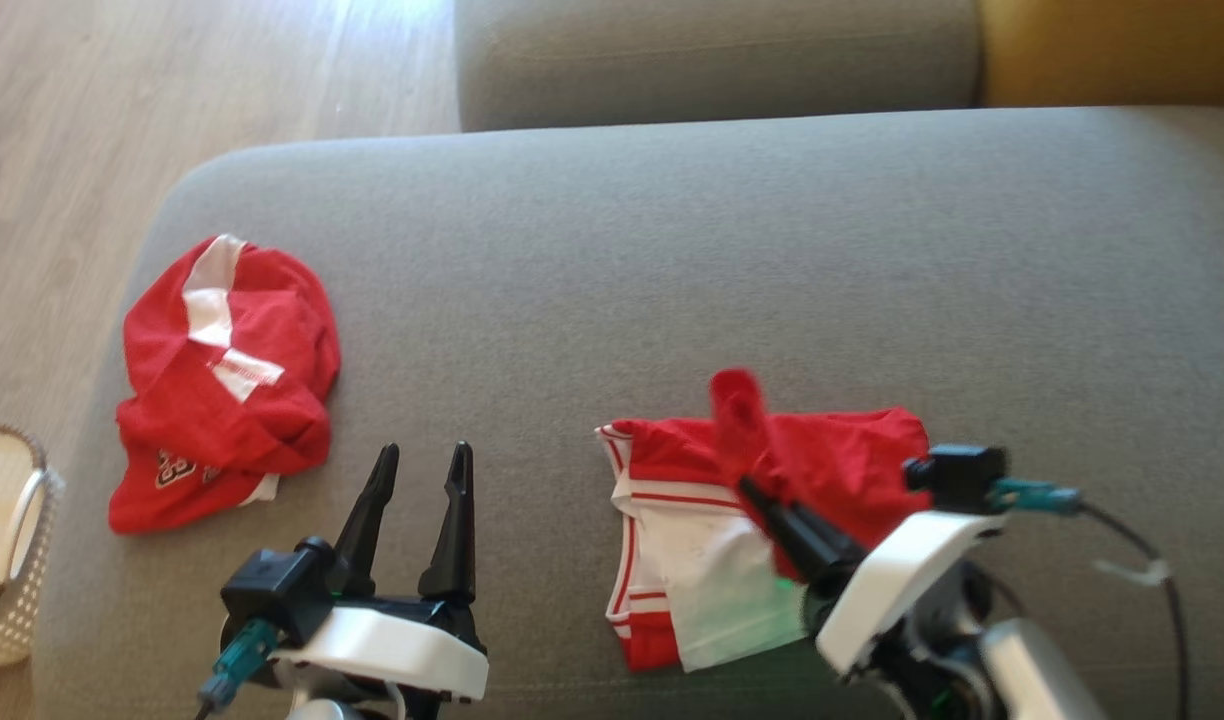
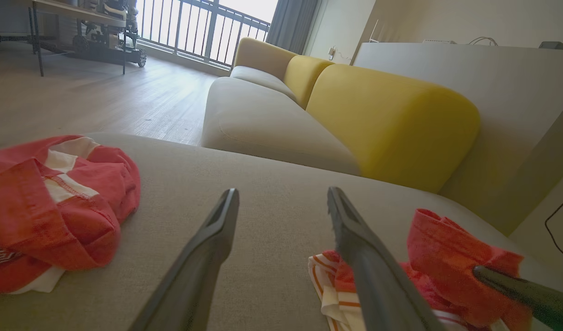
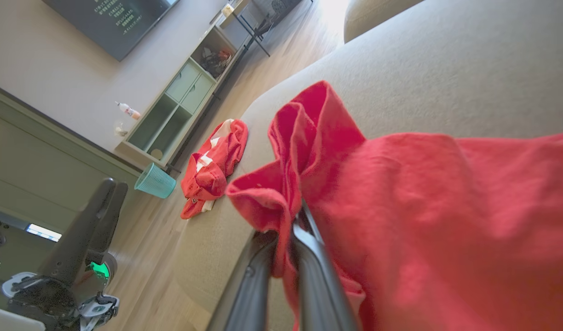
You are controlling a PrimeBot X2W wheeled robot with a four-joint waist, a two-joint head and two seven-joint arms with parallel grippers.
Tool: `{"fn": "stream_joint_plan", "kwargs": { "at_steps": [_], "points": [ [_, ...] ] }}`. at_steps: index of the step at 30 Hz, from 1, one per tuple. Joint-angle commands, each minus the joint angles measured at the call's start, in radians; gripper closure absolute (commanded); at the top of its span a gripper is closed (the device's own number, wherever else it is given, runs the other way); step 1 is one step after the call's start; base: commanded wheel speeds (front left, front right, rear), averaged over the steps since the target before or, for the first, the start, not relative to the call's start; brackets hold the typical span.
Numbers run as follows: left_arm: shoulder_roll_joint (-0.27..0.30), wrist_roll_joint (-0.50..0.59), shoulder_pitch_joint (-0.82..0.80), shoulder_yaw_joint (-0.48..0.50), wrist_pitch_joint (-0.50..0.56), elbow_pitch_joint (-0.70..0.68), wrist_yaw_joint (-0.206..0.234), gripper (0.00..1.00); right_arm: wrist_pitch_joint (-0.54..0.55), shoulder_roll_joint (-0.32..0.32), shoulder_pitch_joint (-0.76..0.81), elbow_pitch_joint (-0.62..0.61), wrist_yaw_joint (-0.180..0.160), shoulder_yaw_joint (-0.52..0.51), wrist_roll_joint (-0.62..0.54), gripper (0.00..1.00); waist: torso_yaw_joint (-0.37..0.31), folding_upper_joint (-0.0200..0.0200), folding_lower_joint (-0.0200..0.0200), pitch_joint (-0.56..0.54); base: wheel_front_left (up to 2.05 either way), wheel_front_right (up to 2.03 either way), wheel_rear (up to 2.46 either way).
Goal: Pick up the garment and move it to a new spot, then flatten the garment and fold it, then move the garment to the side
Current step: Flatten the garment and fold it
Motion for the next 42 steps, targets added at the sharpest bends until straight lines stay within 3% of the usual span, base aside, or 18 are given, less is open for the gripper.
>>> {"fn": "stream_joint_plan", "kwargs": {
  "at_steps": [1,17,18,19,26,31,42],
  "points": [
    [-0.003,-0.007,-0.037,0.025,-0.012,-0.034,-0.001,0.0,-0.032,0.004,-0.043,0.001,0.0,0.057,-0.002,1.0,0.019,0.0,0.0,0.014,0.0,0.0,0.0],
    [-0.003,-0.021,-0.072,0.027,-0.012,-0.035,0.003,0.0,-0.212,0.004,-0.174,0.241,0.0,0.168,0.047,1.0,0.06,0.0,0.0,0.077,0.0,0.0,0.0],
    [-0.003,-0.021,-0.074,0.027,-0.012,-0.035,0.003,0.0,-0.215,0.004,-0.18,0.257,0.0,0.173,0.046,0.57,0.061,0.0,0.0,0.08,0.0,0.0,0.0],
    [-0.003,-0.022,-0.075,0.027,-0.012,-0.035,0.004,0.0,-0.219,0.004,-0.186,0.271,0.0,0.18,0.042,0.02,0.061,0.0,0.0,0.082,0.0,0.0,0.0],
    [-0.003,-0.02,-0.079,0.033,-0.012,-0.034,0.005,0.0,-0.227,0.004,-0.188,0.31,0.0,0.244,0.067,0.0,0.052,0.0,0.0,0.086,0.0,0.0,0.0],
    [-0.003,-0.017,-0.073,0.041,-0.012,-0.029,0.005,0.0,-0.229,0.004,-0.207,0.241,0.0,0.245,0.068,0.0,0.033,0.0,0.0,0.071,0.0,0.0,0.0],
    [-0.003,-0.004,-0.062,0.05,-0.012,-0.039,0.006,0.0,-0.221,0.004,-0.207,0.054,0.0,-0.085,-0.415,0.0,-0.004,0.0,0.0,0.035,0.0,0.0,0.0]
  ]
}}
